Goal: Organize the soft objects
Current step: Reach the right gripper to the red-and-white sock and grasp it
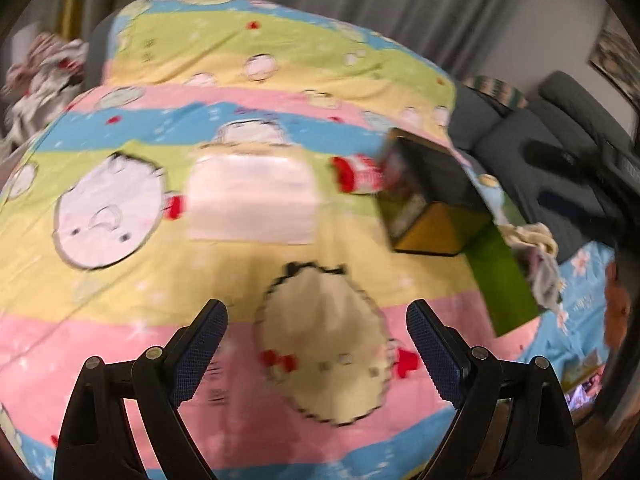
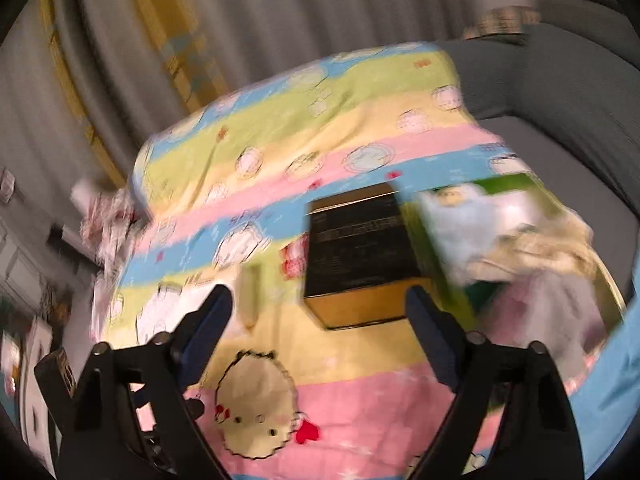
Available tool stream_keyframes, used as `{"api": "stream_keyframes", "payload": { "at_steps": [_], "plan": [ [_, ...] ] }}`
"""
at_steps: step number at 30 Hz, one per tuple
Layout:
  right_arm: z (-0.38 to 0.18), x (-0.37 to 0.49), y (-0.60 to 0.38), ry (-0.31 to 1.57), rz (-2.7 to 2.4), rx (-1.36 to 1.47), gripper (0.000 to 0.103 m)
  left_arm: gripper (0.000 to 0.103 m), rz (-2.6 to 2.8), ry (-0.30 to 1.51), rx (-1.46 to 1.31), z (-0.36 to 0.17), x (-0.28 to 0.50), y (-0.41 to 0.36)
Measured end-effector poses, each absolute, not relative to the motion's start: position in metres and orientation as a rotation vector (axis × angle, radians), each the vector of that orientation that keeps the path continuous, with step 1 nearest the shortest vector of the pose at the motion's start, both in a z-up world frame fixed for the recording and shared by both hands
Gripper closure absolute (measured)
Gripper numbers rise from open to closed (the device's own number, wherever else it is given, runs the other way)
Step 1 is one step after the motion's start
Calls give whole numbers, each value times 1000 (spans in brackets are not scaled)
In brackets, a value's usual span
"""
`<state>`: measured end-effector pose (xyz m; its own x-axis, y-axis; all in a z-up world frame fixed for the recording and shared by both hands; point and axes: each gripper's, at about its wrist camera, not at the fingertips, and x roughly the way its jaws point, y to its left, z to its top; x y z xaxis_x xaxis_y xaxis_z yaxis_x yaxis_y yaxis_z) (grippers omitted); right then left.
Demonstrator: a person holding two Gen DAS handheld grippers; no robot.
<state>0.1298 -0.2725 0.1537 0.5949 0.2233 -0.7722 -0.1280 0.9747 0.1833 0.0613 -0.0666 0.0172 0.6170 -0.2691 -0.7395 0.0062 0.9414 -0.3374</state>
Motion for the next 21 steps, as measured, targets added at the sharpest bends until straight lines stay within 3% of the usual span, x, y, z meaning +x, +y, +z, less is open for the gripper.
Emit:
{"api": "stream_keyframes", "payload": {
  "at_steps": [6, 10, 21],
  "plan": [
    [105, 210, -182, 1152, 226, -133, 51, 12, -112, 900, -377, 3, 54, -28],
    [66, 251, -143, 1235, 141, -311, 74, 12, -97, 899, -392, -4, 52, -11],
    [11, 309, -134, 1359, -66, -529, 72, 12, -163, 903, -448, -24, 54, 5]
  ]
}}
